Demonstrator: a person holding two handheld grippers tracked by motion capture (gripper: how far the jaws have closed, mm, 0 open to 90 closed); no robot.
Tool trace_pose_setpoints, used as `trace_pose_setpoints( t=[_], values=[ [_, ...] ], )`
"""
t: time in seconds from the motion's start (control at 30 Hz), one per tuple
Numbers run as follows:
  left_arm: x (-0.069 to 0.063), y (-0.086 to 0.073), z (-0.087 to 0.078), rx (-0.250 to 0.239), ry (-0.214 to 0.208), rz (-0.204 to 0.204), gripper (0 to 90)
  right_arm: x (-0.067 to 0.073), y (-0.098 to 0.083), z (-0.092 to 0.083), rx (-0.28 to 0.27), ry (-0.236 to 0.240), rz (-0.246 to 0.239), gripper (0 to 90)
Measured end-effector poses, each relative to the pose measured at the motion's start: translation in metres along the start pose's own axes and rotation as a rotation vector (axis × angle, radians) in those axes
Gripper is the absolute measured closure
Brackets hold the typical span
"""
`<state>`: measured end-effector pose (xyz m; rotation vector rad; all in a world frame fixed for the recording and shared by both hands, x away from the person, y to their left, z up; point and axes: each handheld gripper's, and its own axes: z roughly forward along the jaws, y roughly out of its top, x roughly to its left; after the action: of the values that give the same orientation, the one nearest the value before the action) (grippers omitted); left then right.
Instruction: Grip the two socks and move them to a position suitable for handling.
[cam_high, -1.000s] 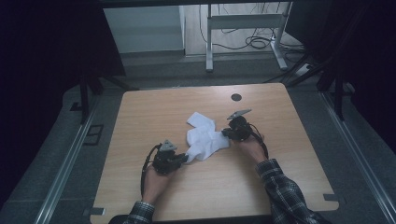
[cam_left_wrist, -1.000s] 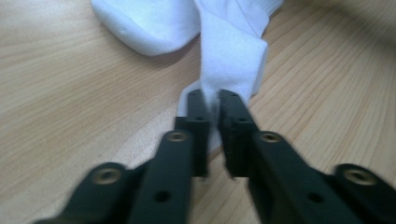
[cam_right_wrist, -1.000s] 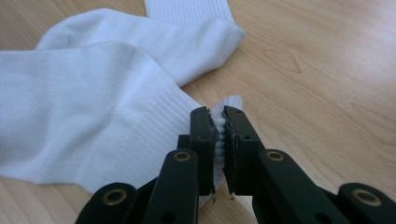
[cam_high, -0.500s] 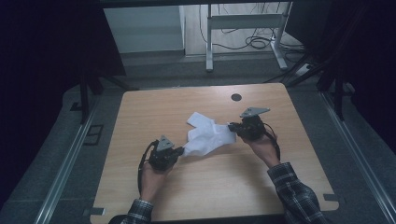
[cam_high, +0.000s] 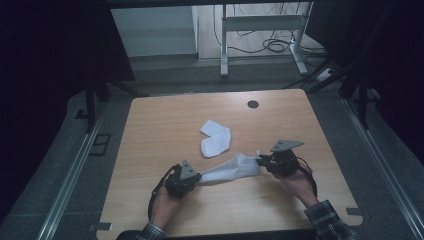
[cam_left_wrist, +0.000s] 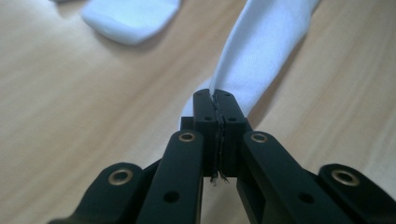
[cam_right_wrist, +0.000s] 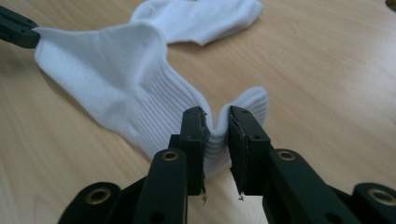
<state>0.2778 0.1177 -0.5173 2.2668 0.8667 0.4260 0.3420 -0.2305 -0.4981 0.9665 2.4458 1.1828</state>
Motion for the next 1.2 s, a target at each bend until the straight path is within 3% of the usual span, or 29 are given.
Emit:
trace_pose_setpoints(
  t=[0.1,0.23,0.37,0.4,0.47,0.57,0.8,1.0,1.2],
  values=[
    [-0.003,-0.003,0.001,0.016,-0.007,0.007,88.5,0.001,-0.006,-0.006,0.013,0.003,0.011,73.4],
    [-0.009,-0.009,0.002,0.039,-0.062,-0.005,86.1,0.003,-0.024,-0.014,0.077,0.009,0.029,71.2],
    [-0.011,-0.010,0.002,0.029,-0.078,-0.016,68.2,0.002,-0.031,-0.019,0.100,0.005,0.041,68.8],
    [-0.011,-0.008,0.001,0.020,-0.074,-0.024,60.1,0.002,-0.029,-0.021,0.093,0.003,0.041,67.8],
    [-0.010,-0.005,-0.002,-0.006,-0.076,-0.035,50.8,0.000,-0.025,-0.025,0.070,0.002,0.053,66.0],
    [-0.005,0.001,-0.005,-0.040,-0.078,-0.058,44.2,-0.002,-0.012,-0.026,0.041,-0.004,0.056,67.3],
    [0.005,0.004,0.004,-0.031,-0.070,-0.087,44.1,-0.002,0.031,-0.007,0.020,-0.003,0.039,70.6],
    [0.013,0.005,0.001,-0.060,-0.095,-0.147,40.6,-0.001,0.051,0.013,0.027,0.006,0.036,68.3],
    [0.016,0.006,0.008,-0.042,-0.113,-0.177,40.8,0.000,0.059,0.033,0.062,0.023,0.036,60.6]
  ],
)
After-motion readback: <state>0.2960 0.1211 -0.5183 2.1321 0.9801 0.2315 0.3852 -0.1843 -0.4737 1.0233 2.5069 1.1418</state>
